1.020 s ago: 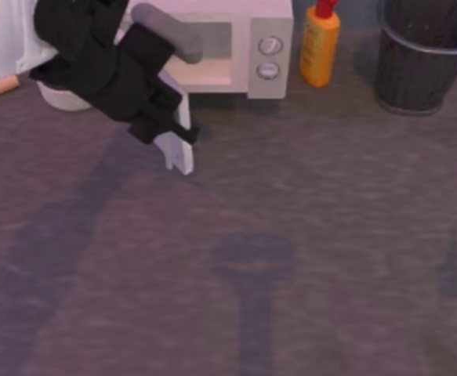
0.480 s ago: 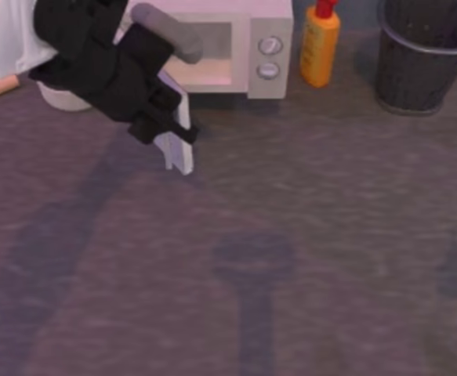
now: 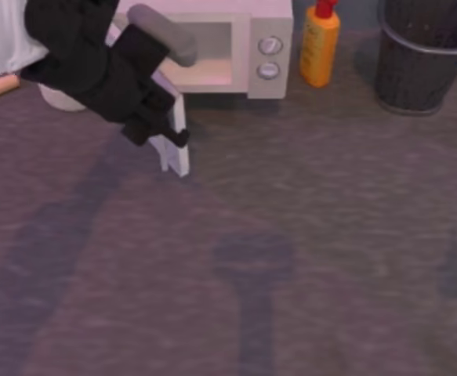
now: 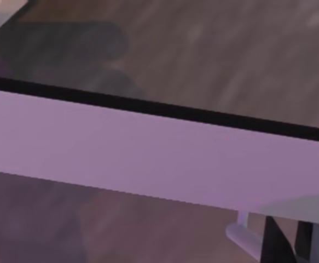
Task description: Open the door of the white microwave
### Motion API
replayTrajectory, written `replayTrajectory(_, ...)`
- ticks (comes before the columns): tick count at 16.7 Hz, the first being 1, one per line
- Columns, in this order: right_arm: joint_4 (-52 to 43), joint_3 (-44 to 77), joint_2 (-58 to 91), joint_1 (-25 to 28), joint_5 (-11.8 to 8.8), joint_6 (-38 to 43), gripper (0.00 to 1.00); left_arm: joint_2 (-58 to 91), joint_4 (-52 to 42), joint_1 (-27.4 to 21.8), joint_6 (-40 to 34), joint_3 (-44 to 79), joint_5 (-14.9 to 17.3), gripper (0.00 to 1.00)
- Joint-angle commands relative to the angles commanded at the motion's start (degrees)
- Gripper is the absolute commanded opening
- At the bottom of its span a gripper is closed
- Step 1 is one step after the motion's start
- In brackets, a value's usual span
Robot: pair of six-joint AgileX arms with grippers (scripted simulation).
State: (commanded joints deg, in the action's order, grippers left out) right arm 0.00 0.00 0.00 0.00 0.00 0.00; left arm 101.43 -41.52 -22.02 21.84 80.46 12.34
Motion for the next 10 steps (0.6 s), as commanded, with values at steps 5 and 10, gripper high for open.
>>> replayTrajectory(5,0.0,0.0,0.0,0.0,0.0,0.0,1.0,-1.47,-1.43,2.86,6.99,-1.13,3.38,0.0)
replayTrajectory(10,0.0,0.0,0.0,0.0,0.0,0.0,1.0,-1.53,-1.55,3.03,7.37,-1.24,3.57,0.0)
